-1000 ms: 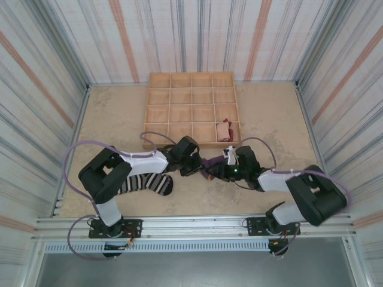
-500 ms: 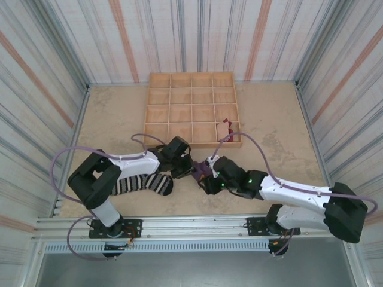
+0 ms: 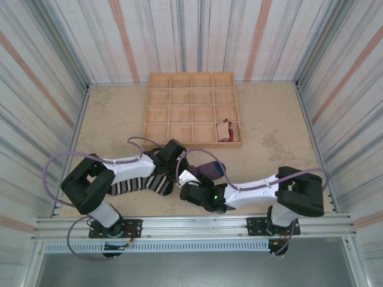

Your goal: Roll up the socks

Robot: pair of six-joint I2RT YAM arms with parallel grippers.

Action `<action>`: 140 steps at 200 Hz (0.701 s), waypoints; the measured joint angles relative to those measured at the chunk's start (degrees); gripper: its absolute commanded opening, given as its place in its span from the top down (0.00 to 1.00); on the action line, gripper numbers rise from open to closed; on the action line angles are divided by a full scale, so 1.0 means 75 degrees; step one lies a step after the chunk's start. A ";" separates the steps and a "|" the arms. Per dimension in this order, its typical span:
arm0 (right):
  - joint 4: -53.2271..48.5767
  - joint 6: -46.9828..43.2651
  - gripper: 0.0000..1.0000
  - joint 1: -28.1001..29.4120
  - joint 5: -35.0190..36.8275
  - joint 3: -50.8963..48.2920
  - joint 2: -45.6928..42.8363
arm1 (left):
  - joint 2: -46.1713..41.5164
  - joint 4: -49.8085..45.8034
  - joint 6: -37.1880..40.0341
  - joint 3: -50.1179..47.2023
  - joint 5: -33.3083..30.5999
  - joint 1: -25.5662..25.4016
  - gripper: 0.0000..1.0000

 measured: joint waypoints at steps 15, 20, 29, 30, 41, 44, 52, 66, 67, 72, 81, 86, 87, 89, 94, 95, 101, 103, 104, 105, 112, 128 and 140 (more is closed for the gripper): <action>0.0198 -0.0117 0.33 0.0067 0.0388 0.0023 0.0490 | -0.0020 0.0047 0.0000 -0.0044 0.0029 0.0029 0.96; 0.0300 -0.0160 0.34 0.0090 0.0542 0.0047 0.0624 | -0.0020 0.0058 0.0000 -0.0067 0.0038 0.0041 0.96; 0.0385 -0.0207 0.37 0.0111 0.0717 0.0134 0.0793 | -0.0026 0.0082 -0.0003 -0.0093 0.0055 0.0082 0.96; 0.0396 -0.0210 0.38 0.0117 0.0749 0.0146 0.0819 | -0.0029 0.0082 0.0000 -0.0093 0.0058 0.0082 0.96; 0.0513 -0.0239 0.42 0.0122 0.0947 0.0227 0.1005 | -0.0041 0.0079 -0.0003 -0.0096 0.0052 0.0099 0.96; 0.0539 -0.0236 0.43 0.0122 0.0994 0.0242 0.1043 | -0.0041 0.0082 -0.0003 -0.0096 0.0050 0.0108 0.95; 0.0600 -0.0239 0.46 0.0122 0.1125 0.0265 0.1137 | -0.0041 0.0090 -0.0003 -0.0102 0.0050 0.0128 0.94; 0.0743 -0.0236 0.51 0.0125 0.1335 0.0280 0.1276 | -0.0041 0.0149 -0.0006 -0.0128 0.0047 0.0152 0.90; 0.0749 -0.0236 0.52 0.0125 0.1338 0.0280 0.1288 | -0.0041 0.0154 -0.0006 -0.0131 0.0047 0.0154 0.90; 0.0793 -0.0236 0.54 0.0128 0.1390 0.0280 0.1323 | -0.0041 0.0175 -0.0009 -0.0146 0.0047 0.0163 0.89; 0.0860 -0.0233 0.57 0.0128 0.1480 0.0286 0.1384 | -0.0041 0.0219 -0.0012 -0.0160 0.0041 0.0169 0.87; 0.0906 -0.0230 0.59 0.0131 0.1530 0.0286 0.1416 | -0.0041 0.0227 -0.0020 -0.0160 0.0041 0.0175 0.86; 0.0912 -0.0230 0.59 0.0131 0.1536 0.0286 0.1428 | -0.0041 0.0227 -0.0020 -0.0160 0.0038 0.0175 0.86; 0.0927 -0.0230 0.61 0.0131 0.1556 0.0286 0.1437 | -0.0041 0.0230 -0.0023 -0.0160 0.0038 0.0178 0.85; 0.0962 -0.0230 0.63 0.0128 0.1588 0.0286 0.1466 | -0.0041 0.0236 -0.0023 -0.0160 0.0026 0.0184 0.83; 0.0965 -0.0230 0.64 0.0128 0.1594 0.0286 0.1469 | -0.0041 0.0239 -0.0029 -0.0160 0.0023 0.0184 0.82; 0.0997 -0.0227 0.67 0.0128 0.1641 0.0286 0.1498 | -0.0041 0.0254 -0.0026 -0.0163 0.0017 0.0184 0.80; 0.1014 -0.0224 0.68 0.0128 0.1649 0.0286 0.1501 | -0.0041 0.0259 -0.0038 -0.0166 0.0012 0.0184 0.79; 0.1023 -0.0221 0.69 0.0128 0.1655 0.0286 0.1510 | -0.0041 0.0259 -0.0041 -0.0166 0.0009 0.0184 0.79; 0.1023 -0.0221 0.70 0.0128 0.1658 0.0286 0.1510 | -0.0041 0.0259 -0.0038 -0.0169 0.0003 0.0184 0.78; 0.1058 -0.0207 0.73 0.0128 0.1679 0.0283 0.1533 | -0.0041 0.0280 -0.0041 -0.0181 -0.0017 0.0184 0.75; 0.1166 -0.0201 0.82 0.0128 0.1667 0.0254 0.1545 | -0.0064 0.0286 -0.0047 -0.0204 -0.0047 0.0192 0.65; 0.1274 -0.0192 0.90 0.0128 0.1626 0.0221 0.1545 | -0.0076 0.0280 -0.0076 -0.0219 -0.0047 0.0198 0.58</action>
